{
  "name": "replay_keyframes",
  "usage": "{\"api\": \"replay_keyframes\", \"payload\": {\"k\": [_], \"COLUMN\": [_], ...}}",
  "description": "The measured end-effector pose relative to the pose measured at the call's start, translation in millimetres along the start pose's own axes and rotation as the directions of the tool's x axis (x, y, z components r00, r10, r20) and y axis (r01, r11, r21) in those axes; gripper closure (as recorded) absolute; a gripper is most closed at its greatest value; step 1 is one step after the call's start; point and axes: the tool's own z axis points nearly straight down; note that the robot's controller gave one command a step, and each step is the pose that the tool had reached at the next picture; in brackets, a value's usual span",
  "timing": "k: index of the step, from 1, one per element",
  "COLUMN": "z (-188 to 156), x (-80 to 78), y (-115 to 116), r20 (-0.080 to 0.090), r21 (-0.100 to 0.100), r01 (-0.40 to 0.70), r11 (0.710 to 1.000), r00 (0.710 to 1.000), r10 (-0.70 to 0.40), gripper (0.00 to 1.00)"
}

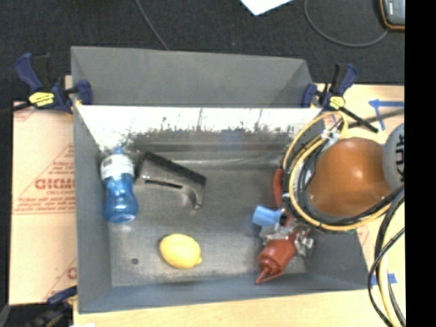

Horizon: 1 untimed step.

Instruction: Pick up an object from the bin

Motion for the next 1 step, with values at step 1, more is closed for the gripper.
{"api": "replay_keyframes", "payload": {"k": [1], "z": [-39.0], "x": [-0.1], "y": [1.6], "r20": [-0.003], "r21": [-0.009], "r01": [0.000], "r11": [1.000], "r00": [1.000], "r10": [0.000], "gripper": [1.00]}}
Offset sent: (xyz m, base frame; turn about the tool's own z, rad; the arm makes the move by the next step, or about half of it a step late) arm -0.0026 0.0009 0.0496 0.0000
